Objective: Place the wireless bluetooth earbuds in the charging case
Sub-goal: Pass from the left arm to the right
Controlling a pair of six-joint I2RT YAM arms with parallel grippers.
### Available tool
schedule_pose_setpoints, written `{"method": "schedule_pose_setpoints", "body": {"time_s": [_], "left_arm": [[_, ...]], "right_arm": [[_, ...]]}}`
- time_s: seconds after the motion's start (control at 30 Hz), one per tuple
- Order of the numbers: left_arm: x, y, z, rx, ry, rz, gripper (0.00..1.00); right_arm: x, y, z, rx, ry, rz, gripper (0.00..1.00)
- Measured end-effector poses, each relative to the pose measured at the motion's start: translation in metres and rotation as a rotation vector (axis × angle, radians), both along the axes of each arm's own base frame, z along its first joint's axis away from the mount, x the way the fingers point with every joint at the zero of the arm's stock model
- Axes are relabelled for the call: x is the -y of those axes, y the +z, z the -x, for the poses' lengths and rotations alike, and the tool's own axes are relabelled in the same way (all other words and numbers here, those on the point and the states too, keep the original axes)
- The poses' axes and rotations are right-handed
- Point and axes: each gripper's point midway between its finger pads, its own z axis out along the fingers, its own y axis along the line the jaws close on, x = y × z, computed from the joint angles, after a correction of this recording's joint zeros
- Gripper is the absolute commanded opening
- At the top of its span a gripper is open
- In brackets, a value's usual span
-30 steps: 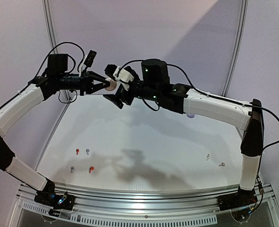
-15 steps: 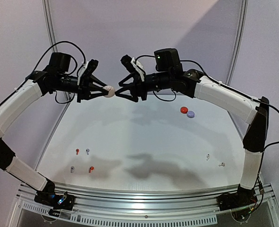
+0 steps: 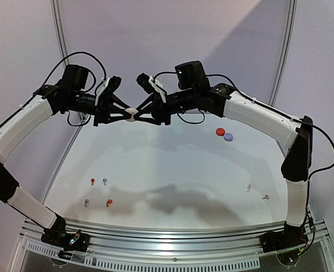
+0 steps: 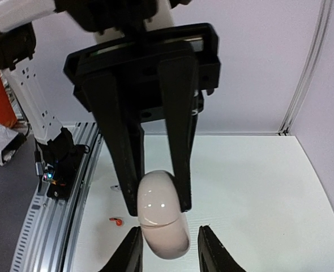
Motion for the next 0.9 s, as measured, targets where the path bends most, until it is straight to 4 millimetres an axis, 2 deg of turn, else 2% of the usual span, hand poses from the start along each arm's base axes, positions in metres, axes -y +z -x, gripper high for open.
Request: {"method": "schedule_pose_setpoints", "body": {"time_s": [0.23, 0.33, 0.43, 0.47, 0.53, 0.57, 0.6, 0.67, 0.9], "left_arm": [[-0.001, -0.001, 0.001, -0.016, 0.002, -0.005, 0.0], [-0.001, -0.001, 0.001, -0.018, 0.002, -0.006, 0.0], [-0.001, -0.001, 0.001, -0.018, 0.004, -0.007, 0.0], [-0.001, -0.002, 0.001, -0.021, 0.007, -0.007, 0.1], [-0.001, -0.002, 0.0, -0.02, 0.013, -0.01, 0.43], [-0.001, -0.003, -0.002, -0.02, 0.021, -0.015, 0.54], [-0.001, -0.003, -0.004, -0.003, 0.028, -0.022, 0.59], [-0.002, -0.003, -0.012, 0.038, 0.06, -0.038, 0.65], [-0.006, 0.0, -0.03, 0.128, 0.137, -0.074, 0.68]], "right_arm": [[-0.001, -0.002, 0.002, 0.042, 0.017, 0.012, 0.11], [-0.001, -0.002, 0.002, 0.054, 0.021, 0.014, 0.01], [-0.001, -0.003, 0.002, 0.06, 0.022, 0.015, 0.0], [-0.001, -0.003, 0.002, 0.06, 0.022, 0.016, 0.0], [-0.001, -0.003, 0.002, 0.063, 0.022, 0.016, 0.0], [-0.001, -0.003, 0.002, 0.065, 0.021, 0.017, 0.0], [-0.001, -0.004, 0.001, 0.064, 0.018, 0.02, 0.0], [-0.001, -0.006, 0.002, 0.058, 0.019, 0.027, 0.0], [0.001, -0.008, -0.003, 0.063, -0.004, 0.037, 0.0]]}}
